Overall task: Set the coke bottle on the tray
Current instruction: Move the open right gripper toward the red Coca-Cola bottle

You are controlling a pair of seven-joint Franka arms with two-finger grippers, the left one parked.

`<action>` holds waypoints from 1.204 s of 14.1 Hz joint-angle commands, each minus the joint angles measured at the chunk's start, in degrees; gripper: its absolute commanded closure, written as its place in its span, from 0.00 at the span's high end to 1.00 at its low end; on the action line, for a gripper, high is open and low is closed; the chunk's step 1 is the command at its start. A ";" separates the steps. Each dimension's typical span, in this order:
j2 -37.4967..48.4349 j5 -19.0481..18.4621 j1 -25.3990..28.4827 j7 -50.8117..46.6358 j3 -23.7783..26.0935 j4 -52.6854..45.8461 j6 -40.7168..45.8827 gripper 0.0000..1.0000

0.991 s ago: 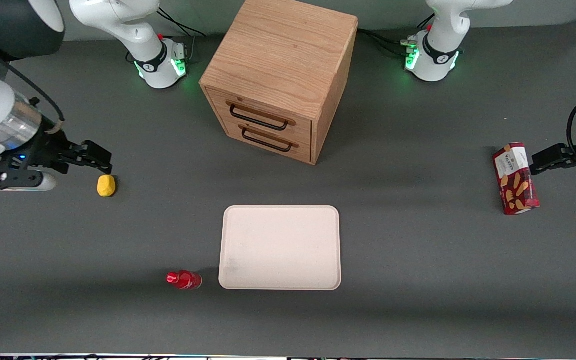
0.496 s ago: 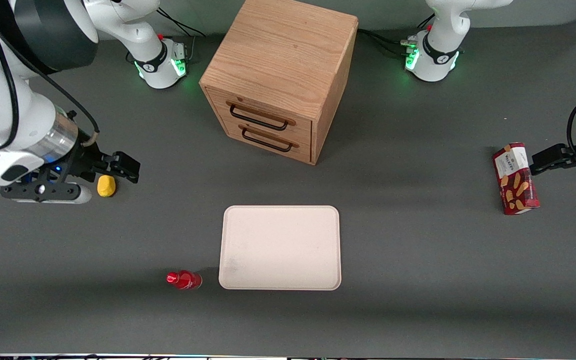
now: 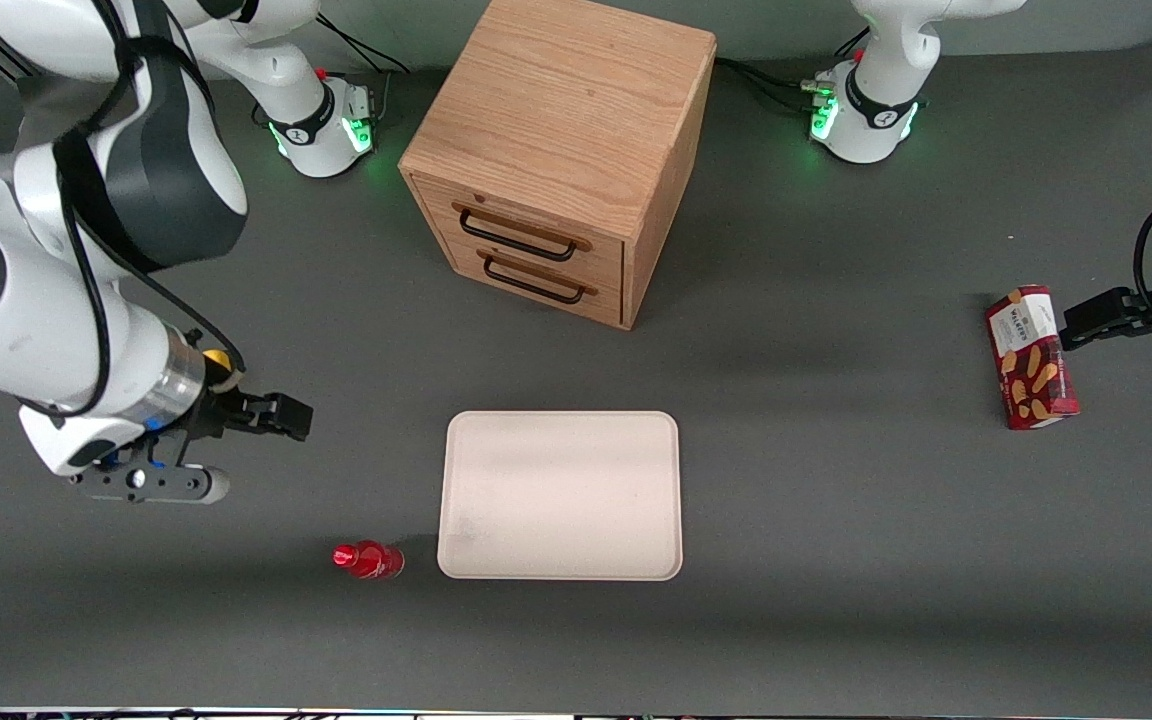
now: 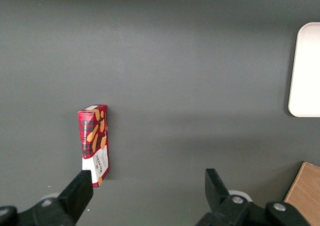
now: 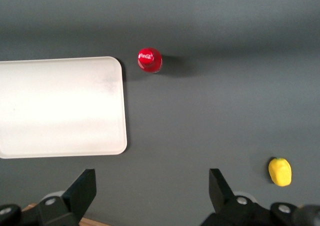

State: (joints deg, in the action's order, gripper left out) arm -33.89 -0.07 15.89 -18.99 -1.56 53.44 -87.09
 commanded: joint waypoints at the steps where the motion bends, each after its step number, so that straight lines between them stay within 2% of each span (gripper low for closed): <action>1: -6.26 0.77 -3.05 -0.52 2.77 -8.16 0.00 1.00; 4: -7.77 0.77 -5.69 0.52 5.07 -8.35 -2.72 1.00; 9: -7.68 0.77 -5.78 1.24 5.07 -8.35 -3.17 1.00; 17: -11.01 0.24 -5.43 3.07 5.07 -6.33 -12.47 1.00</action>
State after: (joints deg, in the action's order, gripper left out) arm -43.50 -0.07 10.41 -18.25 3.49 47.27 -97.55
